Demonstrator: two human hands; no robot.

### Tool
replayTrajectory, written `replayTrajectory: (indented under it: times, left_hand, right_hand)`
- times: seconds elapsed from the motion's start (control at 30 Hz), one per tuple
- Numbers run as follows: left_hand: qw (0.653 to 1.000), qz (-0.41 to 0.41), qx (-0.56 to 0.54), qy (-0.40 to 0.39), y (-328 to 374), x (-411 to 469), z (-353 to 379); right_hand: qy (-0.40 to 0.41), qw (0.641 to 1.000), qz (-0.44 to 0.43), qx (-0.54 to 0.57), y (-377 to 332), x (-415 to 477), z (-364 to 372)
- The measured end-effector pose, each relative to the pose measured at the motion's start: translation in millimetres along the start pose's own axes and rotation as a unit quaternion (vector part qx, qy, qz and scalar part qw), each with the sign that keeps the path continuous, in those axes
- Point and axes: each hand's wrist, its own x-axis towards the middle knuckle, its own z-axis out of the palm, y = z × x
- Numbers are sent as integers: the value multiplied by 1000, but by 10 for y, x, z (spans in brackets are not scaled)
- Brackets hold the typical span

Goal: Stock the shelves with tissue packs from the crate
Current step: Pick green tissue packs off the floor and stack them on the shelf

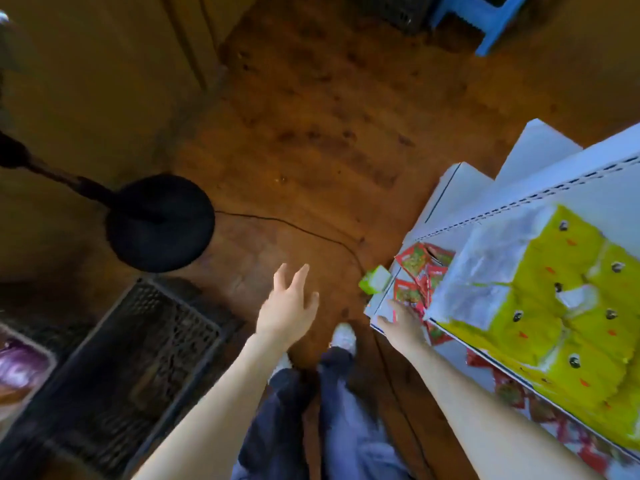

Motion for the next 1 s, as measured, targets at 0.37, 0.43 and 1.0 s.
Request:
replayTrajectory:
  times: [0.37,0.43,1.0]
  left_hand:
    - [987,-101,-48,-118,-800,2317,2098]
    - [984,-96,-54,-138,-818,2753,2531]
    - [863,-160,-416,-237,-648,3880,4302]
  right_hand:
    - [-29,992,26,-119,866,2713,907]
    - [-9,991,-16,-134,995,3178,1055]
    - [145,982,-6,-124,1477,4310,1641]
